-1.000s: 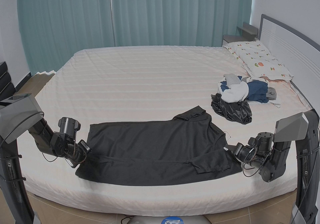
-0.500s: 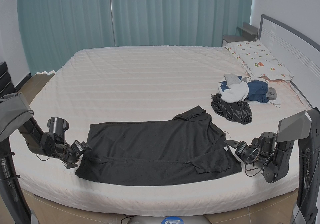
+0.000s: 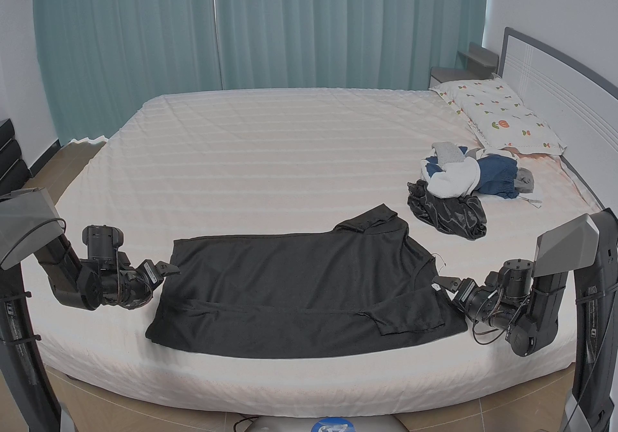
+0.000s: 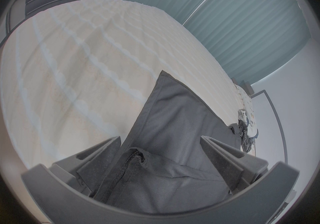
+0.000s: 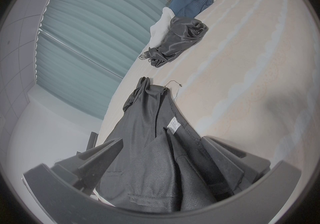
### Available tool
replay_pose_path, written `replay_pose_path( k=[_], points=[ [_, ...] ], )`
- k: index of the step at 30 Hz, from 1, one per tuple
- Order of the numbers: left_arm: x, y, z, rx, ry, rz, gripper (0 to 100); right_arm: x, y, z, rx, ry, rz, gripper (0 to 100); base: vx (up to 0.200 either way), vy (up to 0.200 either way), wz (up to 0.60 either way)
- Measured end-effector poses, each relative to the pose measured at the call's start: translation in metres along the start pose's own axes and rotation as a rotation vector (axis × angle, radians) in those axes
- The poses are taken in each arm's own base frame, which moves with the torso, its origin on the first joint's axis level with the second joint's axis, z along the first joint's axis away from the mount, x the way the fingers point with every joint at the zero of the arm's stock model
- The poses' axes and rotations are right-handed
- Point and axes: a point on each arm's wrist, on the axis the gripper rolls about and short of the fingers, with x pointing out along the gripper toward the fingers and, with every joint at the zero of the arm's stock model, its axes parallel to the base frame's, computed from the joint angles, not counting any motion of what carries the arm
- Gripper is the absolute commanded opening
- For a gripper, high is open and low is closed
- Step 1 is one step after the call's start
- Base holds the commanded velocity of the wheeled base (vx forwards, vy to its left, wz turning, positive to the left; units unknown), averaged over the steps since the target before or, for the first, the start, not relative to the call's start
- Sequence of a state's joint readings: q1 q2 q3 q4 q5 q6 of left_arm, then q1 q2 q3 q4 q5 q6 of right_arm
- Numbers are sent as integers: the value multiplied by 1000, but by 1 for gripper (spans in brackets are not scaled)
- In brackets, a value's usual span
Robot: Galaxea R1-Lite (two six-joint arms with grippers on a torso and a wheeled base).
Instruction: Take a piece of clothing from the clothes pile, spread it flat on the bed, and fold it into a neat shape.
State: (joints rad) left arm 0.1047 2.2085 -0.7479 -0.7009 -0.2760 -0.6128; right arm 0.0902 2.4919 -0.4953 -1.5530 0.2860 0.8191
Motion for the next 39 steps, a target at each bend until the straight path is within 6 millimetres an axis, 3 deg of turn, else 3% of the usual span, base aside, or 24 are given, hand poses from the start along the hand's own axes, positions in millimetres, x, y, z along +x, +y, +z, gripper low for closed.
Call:
replay_pose_path(
  k=[7,8,36,37,39],
  points=[
    [9,0,-11,24,2,-16,100,0,-1,-2,1,8,-4,100,0,0,0],
    [10,1,-12,24,0,-13,0,0,-1,-2,1,9,-4,100,0,0,0],
    [31,19,-18,9,-110,186,0,-1,-2,-4,1,15,-10,100,0,0,0],
    [31,20,-18,8,-110,186,100,-1,-2,-4,1,15,-11,100,0,0,0],
    [31,19,-18,7,-110,186,100,-1,-2,-4,0,15,-11,100,0,0,0]
  ],
)
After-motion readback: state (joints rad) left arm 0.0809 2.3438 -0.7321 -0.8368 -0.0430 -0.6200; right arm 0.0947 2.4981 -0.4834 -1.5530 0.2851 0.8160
